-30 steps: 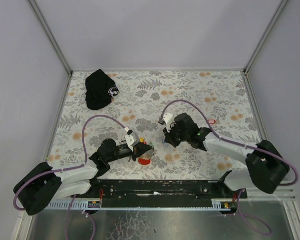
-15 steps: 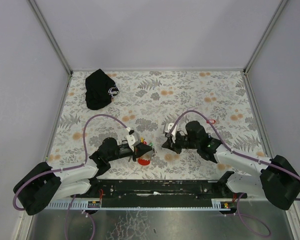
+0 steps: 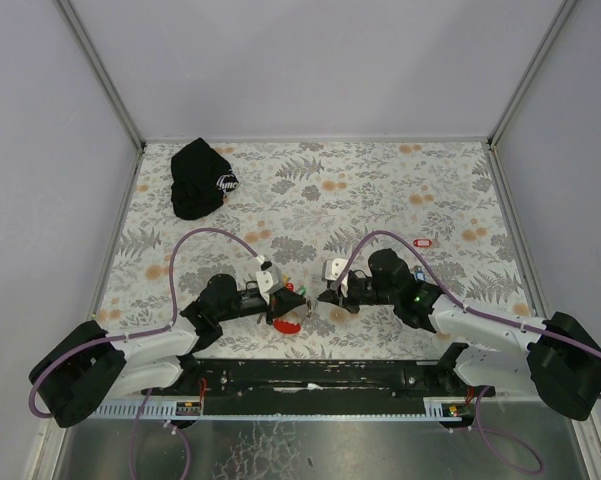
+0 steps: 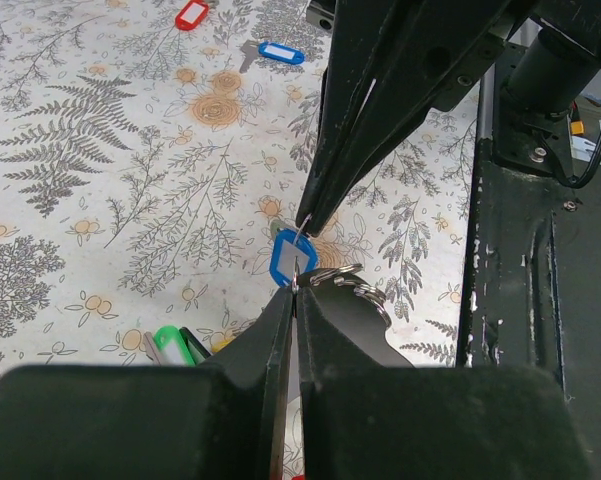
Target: Put the keys on the keyring
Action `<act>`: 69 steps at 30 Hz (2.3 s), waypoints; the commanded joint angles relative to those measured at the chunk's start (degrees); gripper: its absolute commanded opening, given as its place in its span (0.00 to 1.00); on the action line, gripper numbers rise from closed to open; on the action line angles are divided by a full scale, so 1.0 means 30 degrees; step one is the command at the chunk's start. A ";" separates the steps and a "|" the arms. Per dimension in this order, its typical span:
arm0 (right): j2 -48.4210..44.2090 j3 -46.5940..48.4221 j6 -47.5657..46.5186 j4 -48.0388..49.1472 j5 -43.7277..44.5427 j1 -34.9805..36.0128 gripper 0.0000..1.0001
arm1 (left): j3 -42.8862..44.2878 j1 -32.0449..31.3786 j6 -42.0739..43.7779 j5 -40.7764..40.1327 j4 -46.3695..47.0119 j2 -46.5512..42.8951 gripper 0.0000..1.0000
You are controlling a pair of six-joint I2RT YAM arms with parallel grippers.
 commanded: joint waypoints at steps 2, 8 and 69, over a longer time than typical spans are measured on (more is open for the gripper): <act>-0.0018 0.0260 -0.0456 0.0958 -0.0368 0.0405 0.00 | 0.0592 0.0005 0.0257 0.0592 0.0750 0.0120 0.00; -0.0014 0.0367 -0.0579 0.0793 -0.0495 0.0584 0.00 | 0.0590 -0.0017 0.0211 0.0548 0.0839 0.0200 0.00; 0.0838 0.1512 0.0367 0.1273 0.0552 0.1423 0.00 | 0.0971 -0.0031 -0.0169 0.2182 0.1505 0.1304 0.00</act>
